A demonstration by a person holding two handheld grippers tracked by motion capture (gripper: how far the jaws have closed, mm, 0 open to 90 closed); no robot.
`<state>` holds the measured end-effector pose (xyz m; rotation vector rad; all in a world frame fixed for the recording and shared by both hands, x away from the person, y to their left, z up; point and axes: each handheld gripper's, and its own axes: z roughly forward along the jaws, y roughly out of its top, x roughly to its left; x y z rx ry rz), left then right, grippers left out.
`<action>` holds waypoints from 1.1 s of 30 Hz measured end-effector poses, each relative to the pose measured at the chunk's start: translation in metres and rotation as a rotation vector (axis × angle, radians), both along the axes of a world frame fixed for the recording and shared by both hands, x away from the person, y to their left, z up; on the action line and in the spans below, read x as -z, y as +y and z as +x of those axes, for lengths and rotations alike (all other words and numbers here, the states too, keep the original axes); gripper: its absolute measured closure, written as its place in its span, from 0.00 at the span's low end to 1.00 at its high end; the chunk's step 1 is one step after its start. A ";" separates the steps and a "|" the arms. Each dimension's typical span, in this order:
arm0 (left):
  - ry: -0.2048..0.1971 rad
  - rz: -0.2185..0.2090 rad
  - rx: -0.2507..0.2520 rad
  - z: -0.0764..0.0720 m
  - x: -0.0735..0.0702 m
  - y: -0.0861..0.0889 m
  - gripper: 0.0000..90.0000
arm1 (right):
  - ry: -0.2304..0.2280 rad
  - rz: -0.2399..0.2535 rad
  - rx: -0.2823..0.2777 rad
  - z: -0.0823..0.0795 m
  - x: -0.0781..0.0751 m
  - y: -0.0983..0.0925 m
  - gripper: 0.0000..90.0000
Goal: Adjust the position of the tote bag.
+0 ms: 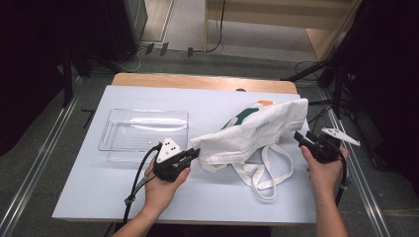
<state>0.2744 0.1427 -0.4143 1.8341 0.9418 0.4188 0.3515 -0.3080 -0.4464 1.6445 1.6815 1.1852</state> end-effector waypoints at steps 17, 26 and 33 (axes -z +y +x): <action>0.009 0.006 0.014 0.002 0.003 0.006 0.98 | -0.080 0.005 -0.231 0.022 0.001 -0.005 0.48; 0.023 0.014 0.032 0.004 0.005 0.011 0.98 | -0.077 0.108 -0.203 0.033 0.007 -0.019 0.43; 0.053 0.020 0.033 0.009 0.009 0.018 0.98 | -0.027 0.065 -0.271 0.040 0.009 -0.010 1.00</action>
